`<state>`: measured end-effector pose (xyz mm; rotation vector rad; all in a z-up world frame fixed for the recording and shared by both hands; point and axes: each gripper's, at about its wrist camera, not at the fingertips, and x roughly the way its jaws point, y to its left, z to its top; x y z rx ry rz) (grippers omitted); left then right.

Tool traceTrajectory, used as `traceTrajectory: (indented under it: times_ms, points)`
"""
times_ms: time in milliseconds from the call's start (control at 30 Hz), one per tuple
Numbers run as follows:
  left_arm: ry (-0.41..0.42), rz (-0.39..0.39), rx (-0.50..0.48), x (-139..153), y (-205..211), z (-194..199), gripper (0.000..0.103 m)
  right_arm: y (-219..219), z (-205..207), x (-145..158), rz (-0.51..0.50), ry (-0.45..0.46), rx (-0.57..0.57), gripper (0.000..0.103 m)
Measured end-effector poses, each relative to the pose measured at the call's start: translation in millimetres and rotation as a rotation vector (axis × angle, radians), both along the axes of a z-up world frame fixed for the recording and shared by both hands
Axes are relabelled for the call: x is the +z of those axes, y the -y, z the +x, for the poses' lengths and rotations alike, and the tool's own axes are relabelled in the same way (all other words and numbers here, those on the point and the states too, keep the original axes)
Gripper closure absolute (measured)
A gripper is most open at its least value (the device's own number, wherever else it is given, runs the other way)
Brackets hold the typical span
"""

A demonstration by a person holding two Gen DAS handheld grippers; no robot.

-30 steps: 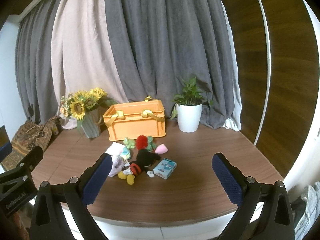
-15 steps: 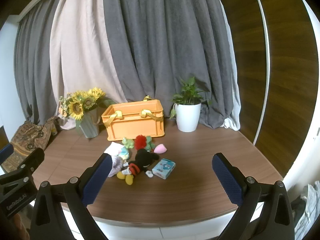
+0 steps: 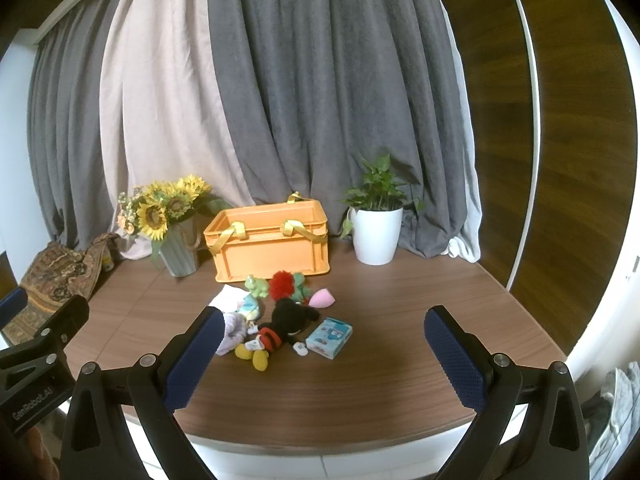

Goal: Organize soft objects
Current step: 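Reach the left tool to the lavender towel while the right tool approaches the blue tissue pack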

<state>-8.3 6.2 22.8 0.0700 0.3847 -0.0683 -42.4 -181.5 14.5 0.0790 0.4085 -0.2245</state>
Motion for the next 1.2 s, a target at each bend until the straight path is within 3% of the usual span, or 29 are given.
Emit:
traceTrajectory:
  times_ms: [667, 1200]
  points:
    - [-0.043, -0.029, -0.028, -12.4, 1.9, 17.6, 0.000, -1.5, 11.2, -7.6, 0.008, -0.020, -0.009, 0.001]
    - [-0.147, -0.050, -0.066, -66.8, 6.2, 105.5, 0.000, 7.9, 90.1, -57.0, 0.067, -0.141, -0.051, 0.001]
